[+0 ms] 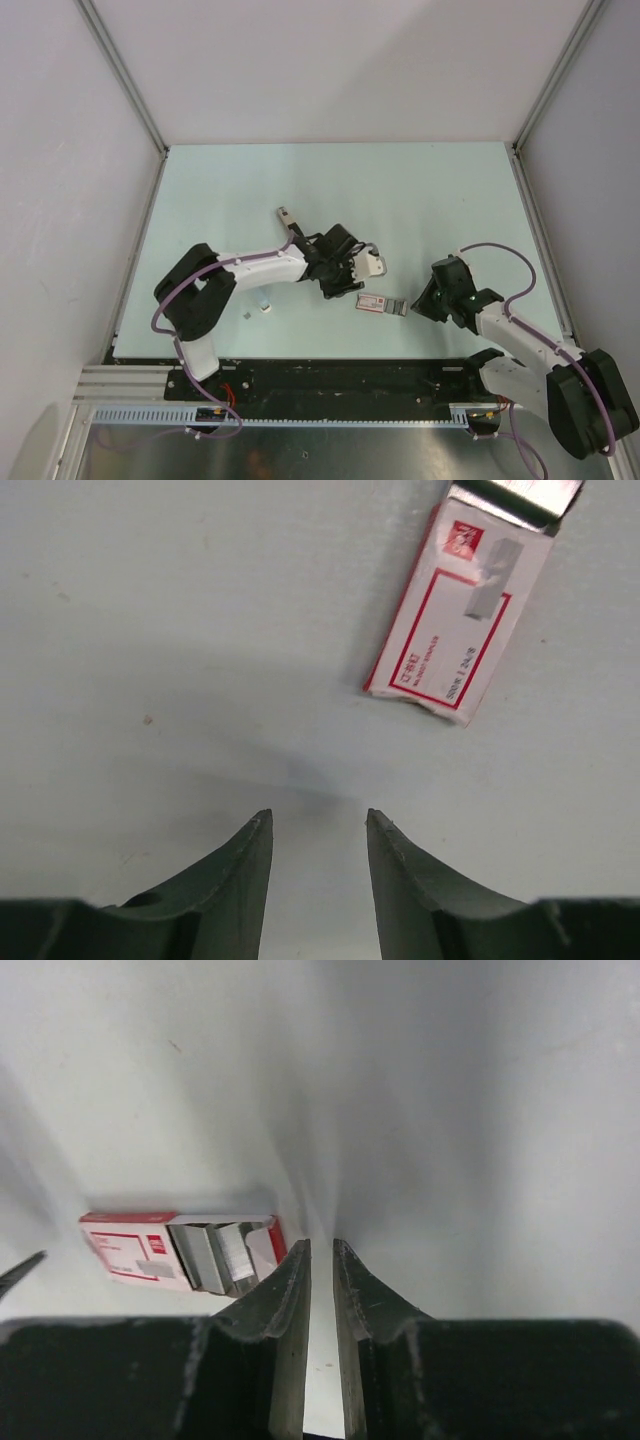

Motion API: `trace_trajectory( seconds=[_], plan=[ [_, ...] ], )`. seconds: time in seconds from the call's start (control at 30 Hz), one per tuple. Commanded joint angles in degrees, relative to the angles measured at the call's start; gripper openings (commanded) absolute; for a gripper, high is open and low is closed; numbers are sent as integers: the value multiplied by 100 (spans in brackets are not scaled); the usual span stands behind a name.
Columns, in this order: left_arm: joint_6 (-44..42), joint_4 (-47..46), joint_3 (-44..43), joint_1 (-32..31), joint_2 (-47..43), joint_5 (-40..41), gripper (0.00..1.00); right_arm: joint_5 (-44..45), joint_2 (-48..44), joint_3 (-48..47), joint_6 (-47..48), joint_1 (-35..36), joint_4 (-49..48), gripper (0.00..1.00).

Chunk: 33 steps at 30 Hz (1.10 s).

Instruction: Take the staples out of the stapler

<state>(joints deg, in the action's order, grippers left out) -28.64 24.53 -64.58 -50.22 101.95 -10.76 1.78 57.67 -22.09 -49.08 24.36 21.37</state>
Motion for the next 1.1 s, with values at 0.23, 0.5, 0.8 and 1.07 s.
trace_trajectory(
  seconds=[0.23,0.5,0.8,1.07],
  plan=[
    [-80,-374,-191,-380,311,186,46,-1190,113,553,-164,-450,-829,18],
    [-28,-423,-241,-445,420,193,44,-1346,-213,768,-198,-666,-710,18],
    [-27,-428,-200,-445,384,217,43,-1778,-868,1136,-422,-946,-814,18],
    [-40,-430,-213,-446,382,280,43,-2030,-878,1293,-606,-1009,-1304,21]
  ],
)
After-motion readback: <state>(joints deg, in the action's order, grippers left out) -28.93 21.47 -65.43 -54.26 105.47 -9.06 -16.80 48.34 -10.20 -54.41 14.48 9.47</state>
